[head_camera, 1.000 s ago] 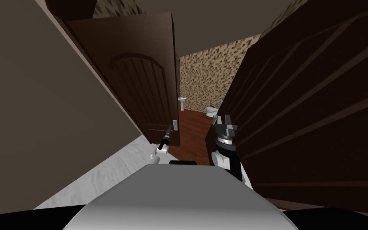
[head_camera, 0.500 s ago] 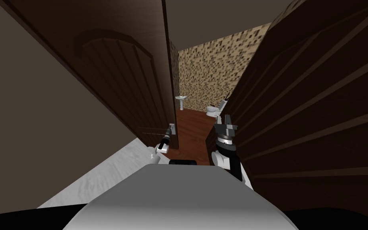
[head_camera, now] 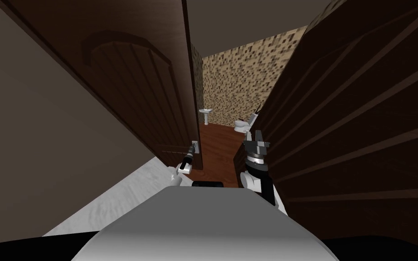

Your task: Push the door open

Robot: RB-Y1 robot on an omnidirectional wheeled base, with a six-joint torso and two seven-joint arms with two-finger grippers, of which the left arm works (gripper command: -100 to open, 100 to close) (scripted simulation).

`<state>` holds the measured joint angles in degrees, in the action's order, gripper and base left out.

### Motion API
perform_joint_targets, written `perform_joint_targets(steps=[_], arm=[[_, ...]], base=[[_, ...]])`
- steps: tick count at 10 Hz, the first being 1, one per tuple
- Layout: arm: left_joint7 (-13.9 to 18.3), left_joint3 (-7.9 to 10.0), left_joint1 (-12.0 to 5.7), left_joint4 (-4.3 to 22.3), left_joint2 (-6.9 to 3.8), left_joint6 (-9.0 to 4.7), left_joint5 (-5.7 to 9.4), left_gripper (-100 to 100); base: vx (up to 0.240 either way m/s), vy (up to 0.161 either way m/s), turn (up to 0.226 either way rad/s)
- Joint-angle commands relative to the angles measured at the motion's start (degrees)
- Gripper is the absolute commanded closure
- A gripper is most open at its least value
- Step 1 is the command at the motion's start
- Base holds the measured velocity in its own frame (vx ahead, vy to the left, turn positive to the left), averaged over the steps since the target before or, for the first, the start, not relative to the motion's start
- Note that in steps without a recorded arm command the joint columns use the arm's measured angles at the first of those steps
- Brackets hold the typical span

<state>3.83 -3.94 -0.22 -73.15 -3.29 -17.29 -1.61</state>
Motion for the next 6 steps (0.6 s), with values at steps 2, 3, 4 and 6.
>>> perform_joint_targets(steps=[2, 3, 4, 6], arm=[[0.05, 0.04, -0.02, -0.08, 0.0, -0.07, 0.04, 100], [-0.24, 0.85, -0.05, 0.18, -0.48, 0.09, 0.09, 100], [-0.35, 1.24, -0.11, 0.24, -0.65, 0.11, 0.13, 100], [-0.61, 2.19, -0.27, 0.36, -1.02, 0.15, 0.23, 100]], base=[[-0.005, 0.0, 0.002], [0.096, -0.033, 0.045], [0.134, -0.053, 0.057], [0.168, -0.075, 0.049]])
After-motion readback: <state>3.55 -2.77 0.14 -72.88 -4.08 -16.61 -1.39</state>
